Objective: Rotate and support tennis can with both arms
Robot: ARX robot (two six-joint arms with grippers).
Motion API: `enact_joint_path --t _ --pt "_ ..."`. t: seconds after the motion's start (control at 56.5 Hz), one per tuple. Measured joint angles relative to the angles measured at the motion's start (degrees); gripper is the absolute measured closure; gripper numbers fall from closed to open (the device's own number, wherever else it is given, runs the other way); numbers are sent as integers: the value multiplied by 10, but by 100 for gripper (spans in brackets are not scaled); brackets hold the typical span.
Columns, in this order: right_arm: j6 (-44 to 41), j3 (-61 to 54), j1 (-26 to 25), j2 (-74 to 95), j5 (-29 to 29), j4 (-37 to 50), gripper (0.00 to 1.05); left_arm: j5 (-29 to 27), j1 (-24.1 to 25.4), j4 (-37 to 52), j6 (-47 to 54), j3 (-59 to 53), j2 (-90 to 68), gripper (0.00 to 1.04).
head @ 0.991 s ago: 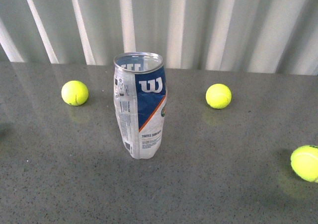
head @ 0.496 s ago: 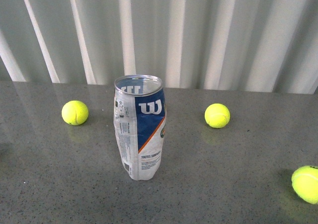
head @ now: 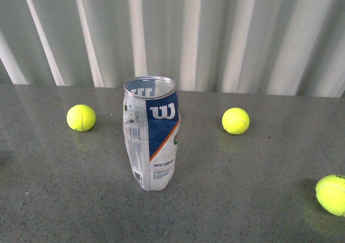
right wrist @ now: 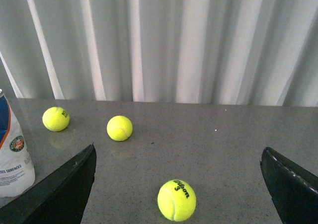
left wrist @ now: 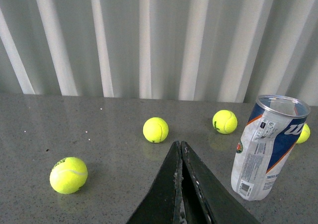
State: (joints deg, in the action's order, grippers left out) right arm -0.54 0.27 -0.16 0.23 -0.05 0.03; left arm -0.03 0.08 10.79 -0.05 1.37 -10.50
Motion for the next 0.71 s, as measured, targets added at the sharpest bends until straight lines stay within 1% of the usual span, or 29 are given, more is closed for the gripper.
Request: enact_joint_path --t 0.053,0.159,0.372,0.425,0.442,0.496,0.513,0.655,0.673,0.708 --pt "0 0 0 0 0 0 7 0 0 -7 0 0 7 101" --pt "0 0 0 0 0 0 7 0 0 -101 0 0 82 101" --pt "0 0 0 0 0 0 7 0 0 -107 -1 0 103 100" --pt "0 0 0 0 0 0 7 0 0 -107 -1 0 103 86" --pt "0 0 0 0 0 0 7 0 0 -107 -1 0 103 85" --pt "0 0 0 0 0 0 7 0 0 -107 -1 0 103 74" --pt "0 0 0 0 0 0 7 0 0 -107 -1 0 103 72" --pt "0 0 0 0 0 0 7 0 0 -107 -1 0 103 47" --pt "0 0 0 0 0 0 7 0 0 -107 -1 0 103 45" --pt "0 0 0 0 0 0 7 0 0 -107 -1 0 103 38"
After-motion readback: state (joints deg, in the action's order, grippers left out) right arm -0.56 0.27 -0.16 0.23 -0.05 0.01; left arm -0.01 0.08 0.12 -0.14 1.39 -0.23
